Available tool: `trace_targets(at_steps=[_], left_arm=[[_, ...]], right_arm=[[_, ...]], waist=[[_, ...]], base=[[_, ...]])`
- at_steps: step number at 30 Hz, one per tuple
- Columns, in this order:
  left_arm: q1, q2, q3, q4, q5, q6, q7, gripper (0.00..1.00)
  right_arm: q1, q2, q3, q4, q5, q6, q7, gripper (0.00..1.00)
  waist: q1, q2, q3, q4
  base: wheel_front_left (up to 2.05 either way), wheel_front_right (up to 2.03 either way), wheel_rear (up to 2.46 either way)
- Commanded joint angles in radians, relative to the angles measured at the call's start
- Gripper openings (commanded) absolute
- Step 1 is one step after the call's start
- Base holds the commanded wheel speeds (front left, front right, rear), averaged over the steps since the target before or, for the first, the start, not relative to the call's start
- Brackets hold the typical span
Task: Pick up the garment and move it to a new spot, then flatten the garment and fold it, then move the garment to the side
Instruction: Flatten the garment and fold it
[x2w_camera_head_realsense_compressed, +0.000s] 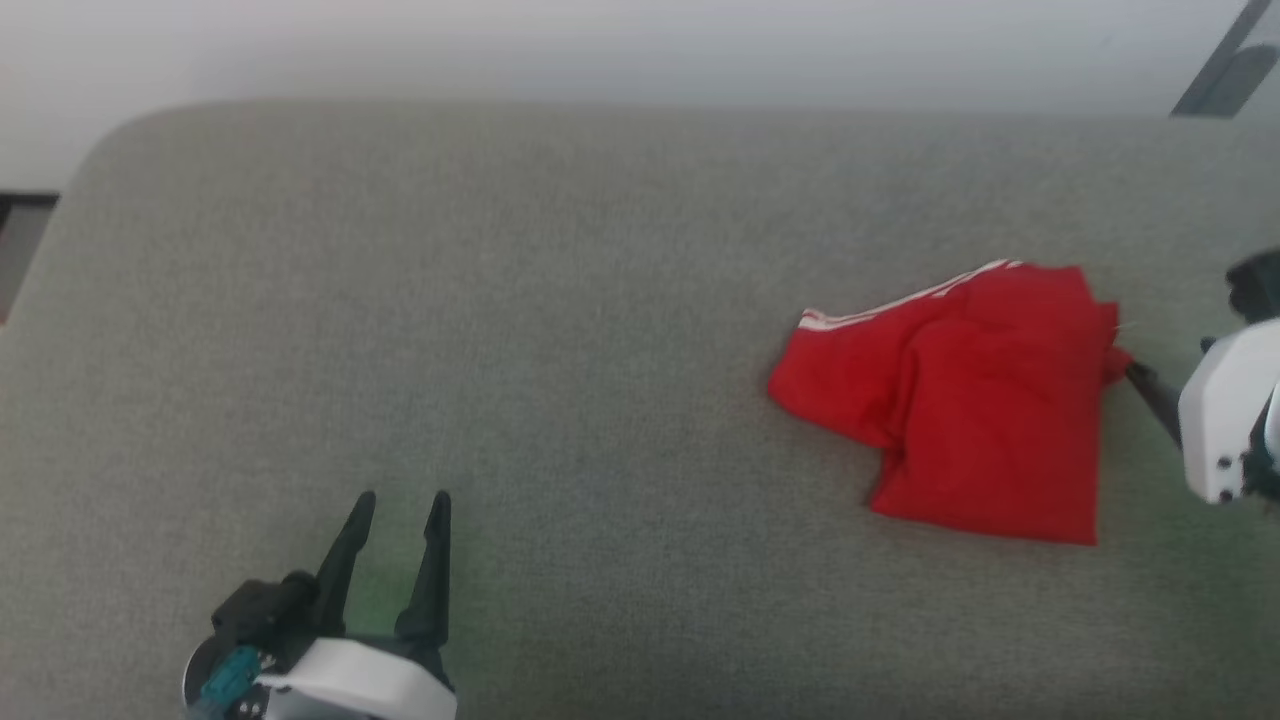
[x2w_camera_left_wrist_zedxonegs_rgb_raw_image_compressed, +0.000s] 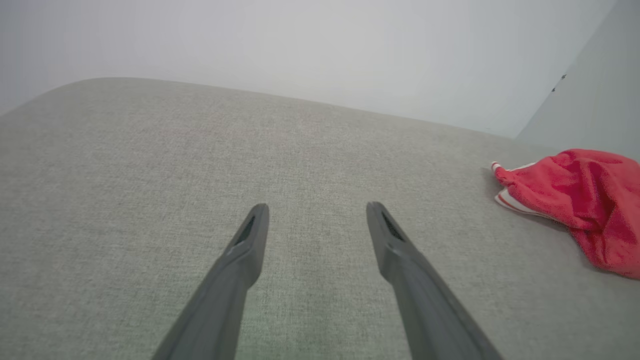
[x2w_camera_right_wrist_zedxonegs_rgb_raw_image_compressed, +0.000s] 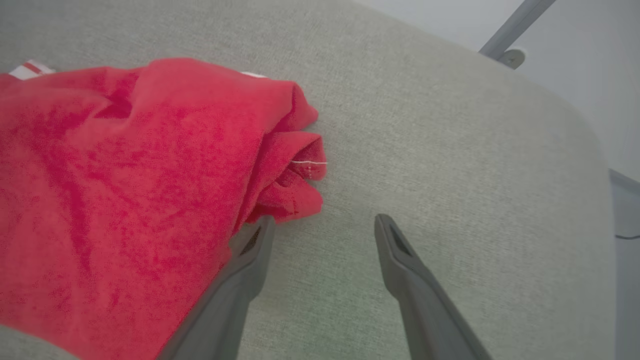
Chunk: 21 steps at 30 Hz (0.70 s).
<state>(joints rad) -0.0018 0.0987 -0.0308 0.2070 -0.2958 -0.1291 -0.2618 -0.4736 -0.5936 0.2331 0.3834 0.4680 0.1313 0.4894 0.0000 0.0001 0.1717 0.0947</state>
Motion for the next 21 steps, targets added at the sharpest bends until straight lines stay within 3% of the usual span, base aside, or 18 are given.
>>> trace_targets(at_steps=[1,5,11,12,13,14,15,16,21], left_arm=[[-0.026,0.0,-0.004,0.004,-0.004,-0.001,-0.004,1.0],[-0.076,-0.005,-0.022,0.013,-0.014,-0.001,-0.004,1.0],[-0.127,-0.006,-0.037,0.022,-0.023,-0.001,-0.004,1.0],[-0.131,-0.006,-0.036,0.024,-0.025,-0.001,-0.004,1.0],[-0.134,-0.005,-0.036,0.026,-0.025,-0.001,-0.004,1.0],[-0.139,-0.005,-0.037,0.029,-0.027,-0.001,-0.004,1.0],[-0.144,-0.004,-0.039,0.032,-0.028,-0.001,-0.004,1.0],[-0.149,-0.002,-0.039,0.033,-0.029,-0.001,-0.004,1.0],[-0.163,0.005,-0.038,0.032,-0.032,-0.001,-0.004,1.0]], right_arm=[[-0.036,-0.016,0.02,0.006,0.039,-0.001,0.036,1.0],[-0.123,-0.08,0.131,0.035,0.118,-0.001,0.117,1.0],[-0.172,-0.101,0.226,0.084,0.194,-0.001,0.16,1.0],[-0.173,-0.099,0.233,0.09,0.203,-0.001,0.149,0.84],[-0.176,-0.098,0.247,0.092,0.215,-0.001,0.137,0.45],[-0.179,-0.101,0.26,0.092,0.225,-0.001,0.126,0.29],[-0.181,-0.105,0.27,0.097,0.233,-0.001,0.116,0.04],[-0.182,-0.109,0.285,0.102,0.247,-0.001,0.111,0.0],[-0.215,-0.141,0.292,0.141,0.283,-0.003,0.039,0.0]], waist=[[0.0,-0.0001,0.057,0.024],[0.0,-0.0001,0.126,0.043],[0.0,-0.0001,0.175,0.054],[0.0,-0.0001,0.177,0.054],[0.0,-0.0001,0.18,0.052],[0.0,-0.0001,0.182,0.049],[0.0,-0.0001,0.184,0.046],[0.0,-0.0001,0.184,0.041],[0.0,-0.0001,0.184,0.015]], base=[[0.0,0.0,0.0],[0.0,0.0,0.0],[0.0,0.0,0.0],[0.0,0.0,0.0],[0.0,0.0,0.0],[0.0,0.0,0.0],[0.0,0.0,0.0],[0.0,0.0,0.0],[0.0,0.0,0.0]])
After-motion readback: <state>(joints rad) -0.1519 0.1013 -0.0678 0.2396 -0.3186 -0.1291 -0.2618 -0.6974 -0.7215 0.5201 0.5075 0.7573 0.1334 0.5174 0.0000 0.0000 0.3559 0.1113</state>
